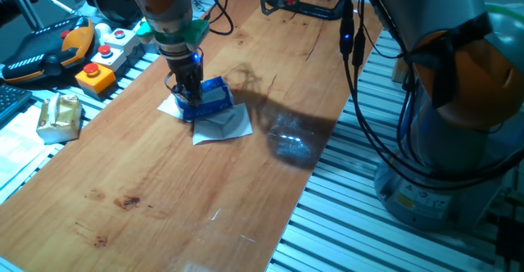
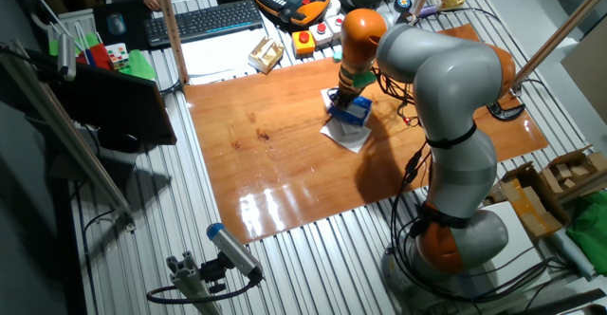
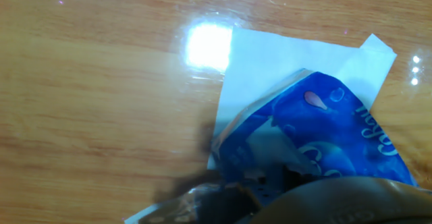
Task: Pull out a napkin
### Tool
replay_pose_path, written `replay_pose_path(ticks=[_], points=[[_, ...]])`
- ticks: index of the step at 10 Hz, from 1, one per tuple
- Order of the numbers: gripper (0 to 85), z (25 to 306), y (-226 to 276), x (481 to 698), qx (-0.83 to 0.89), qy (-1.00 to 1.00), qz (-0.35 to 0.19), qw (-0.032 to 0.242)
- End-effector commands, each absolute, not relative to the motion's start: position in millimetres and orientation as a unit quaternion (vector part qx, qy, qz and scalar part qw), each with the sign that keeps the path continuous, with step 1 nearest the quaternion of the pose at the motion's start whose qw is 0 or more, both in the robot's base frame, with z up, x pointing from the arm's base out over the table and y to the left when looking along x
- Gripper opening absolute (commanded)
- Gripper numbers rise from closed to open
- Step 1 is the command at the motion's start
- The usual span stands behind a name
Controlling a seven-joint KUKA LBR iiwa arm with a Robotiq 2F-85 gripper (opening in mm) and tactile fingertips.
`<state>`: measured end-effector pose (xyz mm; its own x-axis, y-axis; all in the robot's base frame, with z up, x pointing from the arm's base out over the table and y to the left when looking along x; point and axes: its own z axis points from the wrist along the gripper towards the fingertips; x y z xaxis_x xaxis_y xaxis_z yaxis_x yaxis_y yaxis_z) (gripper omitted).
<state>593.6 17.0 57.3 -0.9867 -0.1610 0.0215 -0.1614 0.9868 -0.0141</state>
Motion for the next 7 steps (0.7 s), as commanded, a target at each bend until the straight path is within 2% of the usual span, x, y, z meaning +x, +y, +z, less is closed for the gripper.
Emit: replay_pose_path(ticks=[1, 2, 3, 7], points=[[12.0, 57, 17, 594, 0.084, -0.996, 0.006, 0.010], [3.7, 57, 17, 594, 0.089, -0.996, 0.004, 0.012], [0.7, 57, 17, 594, 0.091, -0.996, 0.000, 0.014], [0.7, 67, 15, 595, 0.094, -0.995, -0.006, 0.018]])
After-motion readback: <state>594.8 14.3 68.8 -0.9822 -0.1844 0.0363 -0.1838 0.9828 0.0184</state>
